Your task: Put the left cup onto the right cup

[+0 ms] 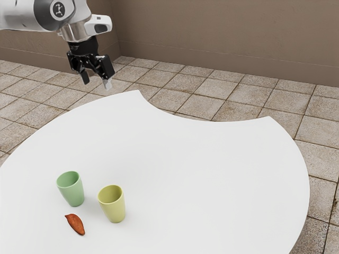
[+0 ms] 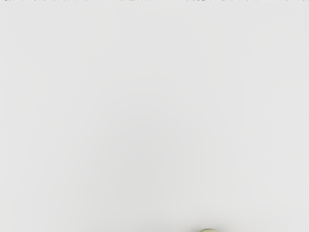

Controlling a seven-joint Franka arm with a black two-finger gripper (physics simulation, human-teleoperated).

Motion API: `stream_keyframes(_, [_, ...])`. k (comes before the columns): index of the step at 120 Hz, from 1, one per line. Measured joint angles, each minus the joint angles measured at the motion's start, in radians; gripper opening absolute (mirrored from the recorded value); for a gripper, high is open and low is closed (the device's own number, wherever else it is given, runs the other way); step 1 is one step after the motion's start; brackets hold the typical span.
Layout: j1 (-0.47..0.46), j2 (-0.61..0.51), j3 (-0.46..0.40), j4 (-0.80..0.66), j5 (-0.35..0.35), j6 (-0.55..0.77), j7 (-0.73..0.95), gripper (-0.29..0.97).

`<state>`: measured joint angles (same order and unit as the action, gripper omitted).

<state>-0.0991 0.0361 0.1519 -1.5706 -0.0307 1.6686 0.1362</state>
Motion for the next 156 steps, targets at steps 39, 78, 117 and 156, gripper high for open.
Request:
stream_keyframes(39, [-0.005, -0.005, 0.000, -0.009, 0.001, 0.001, 0.001, 0.68])
stream_keyframes(78, [0.005, -0.183, 0.002, -0.353, 0.015, 0.056, -0.018, 0.68])
stream_keyframes(117, [0.013, -0.320, 0.015, -0.770, 0.049, 0.365, -0.073, 0.68])
stream_keyframes(156, [0.013, -0.263, 0.055, -0.895, 0.059, 0.544, -0.109, 0.68])
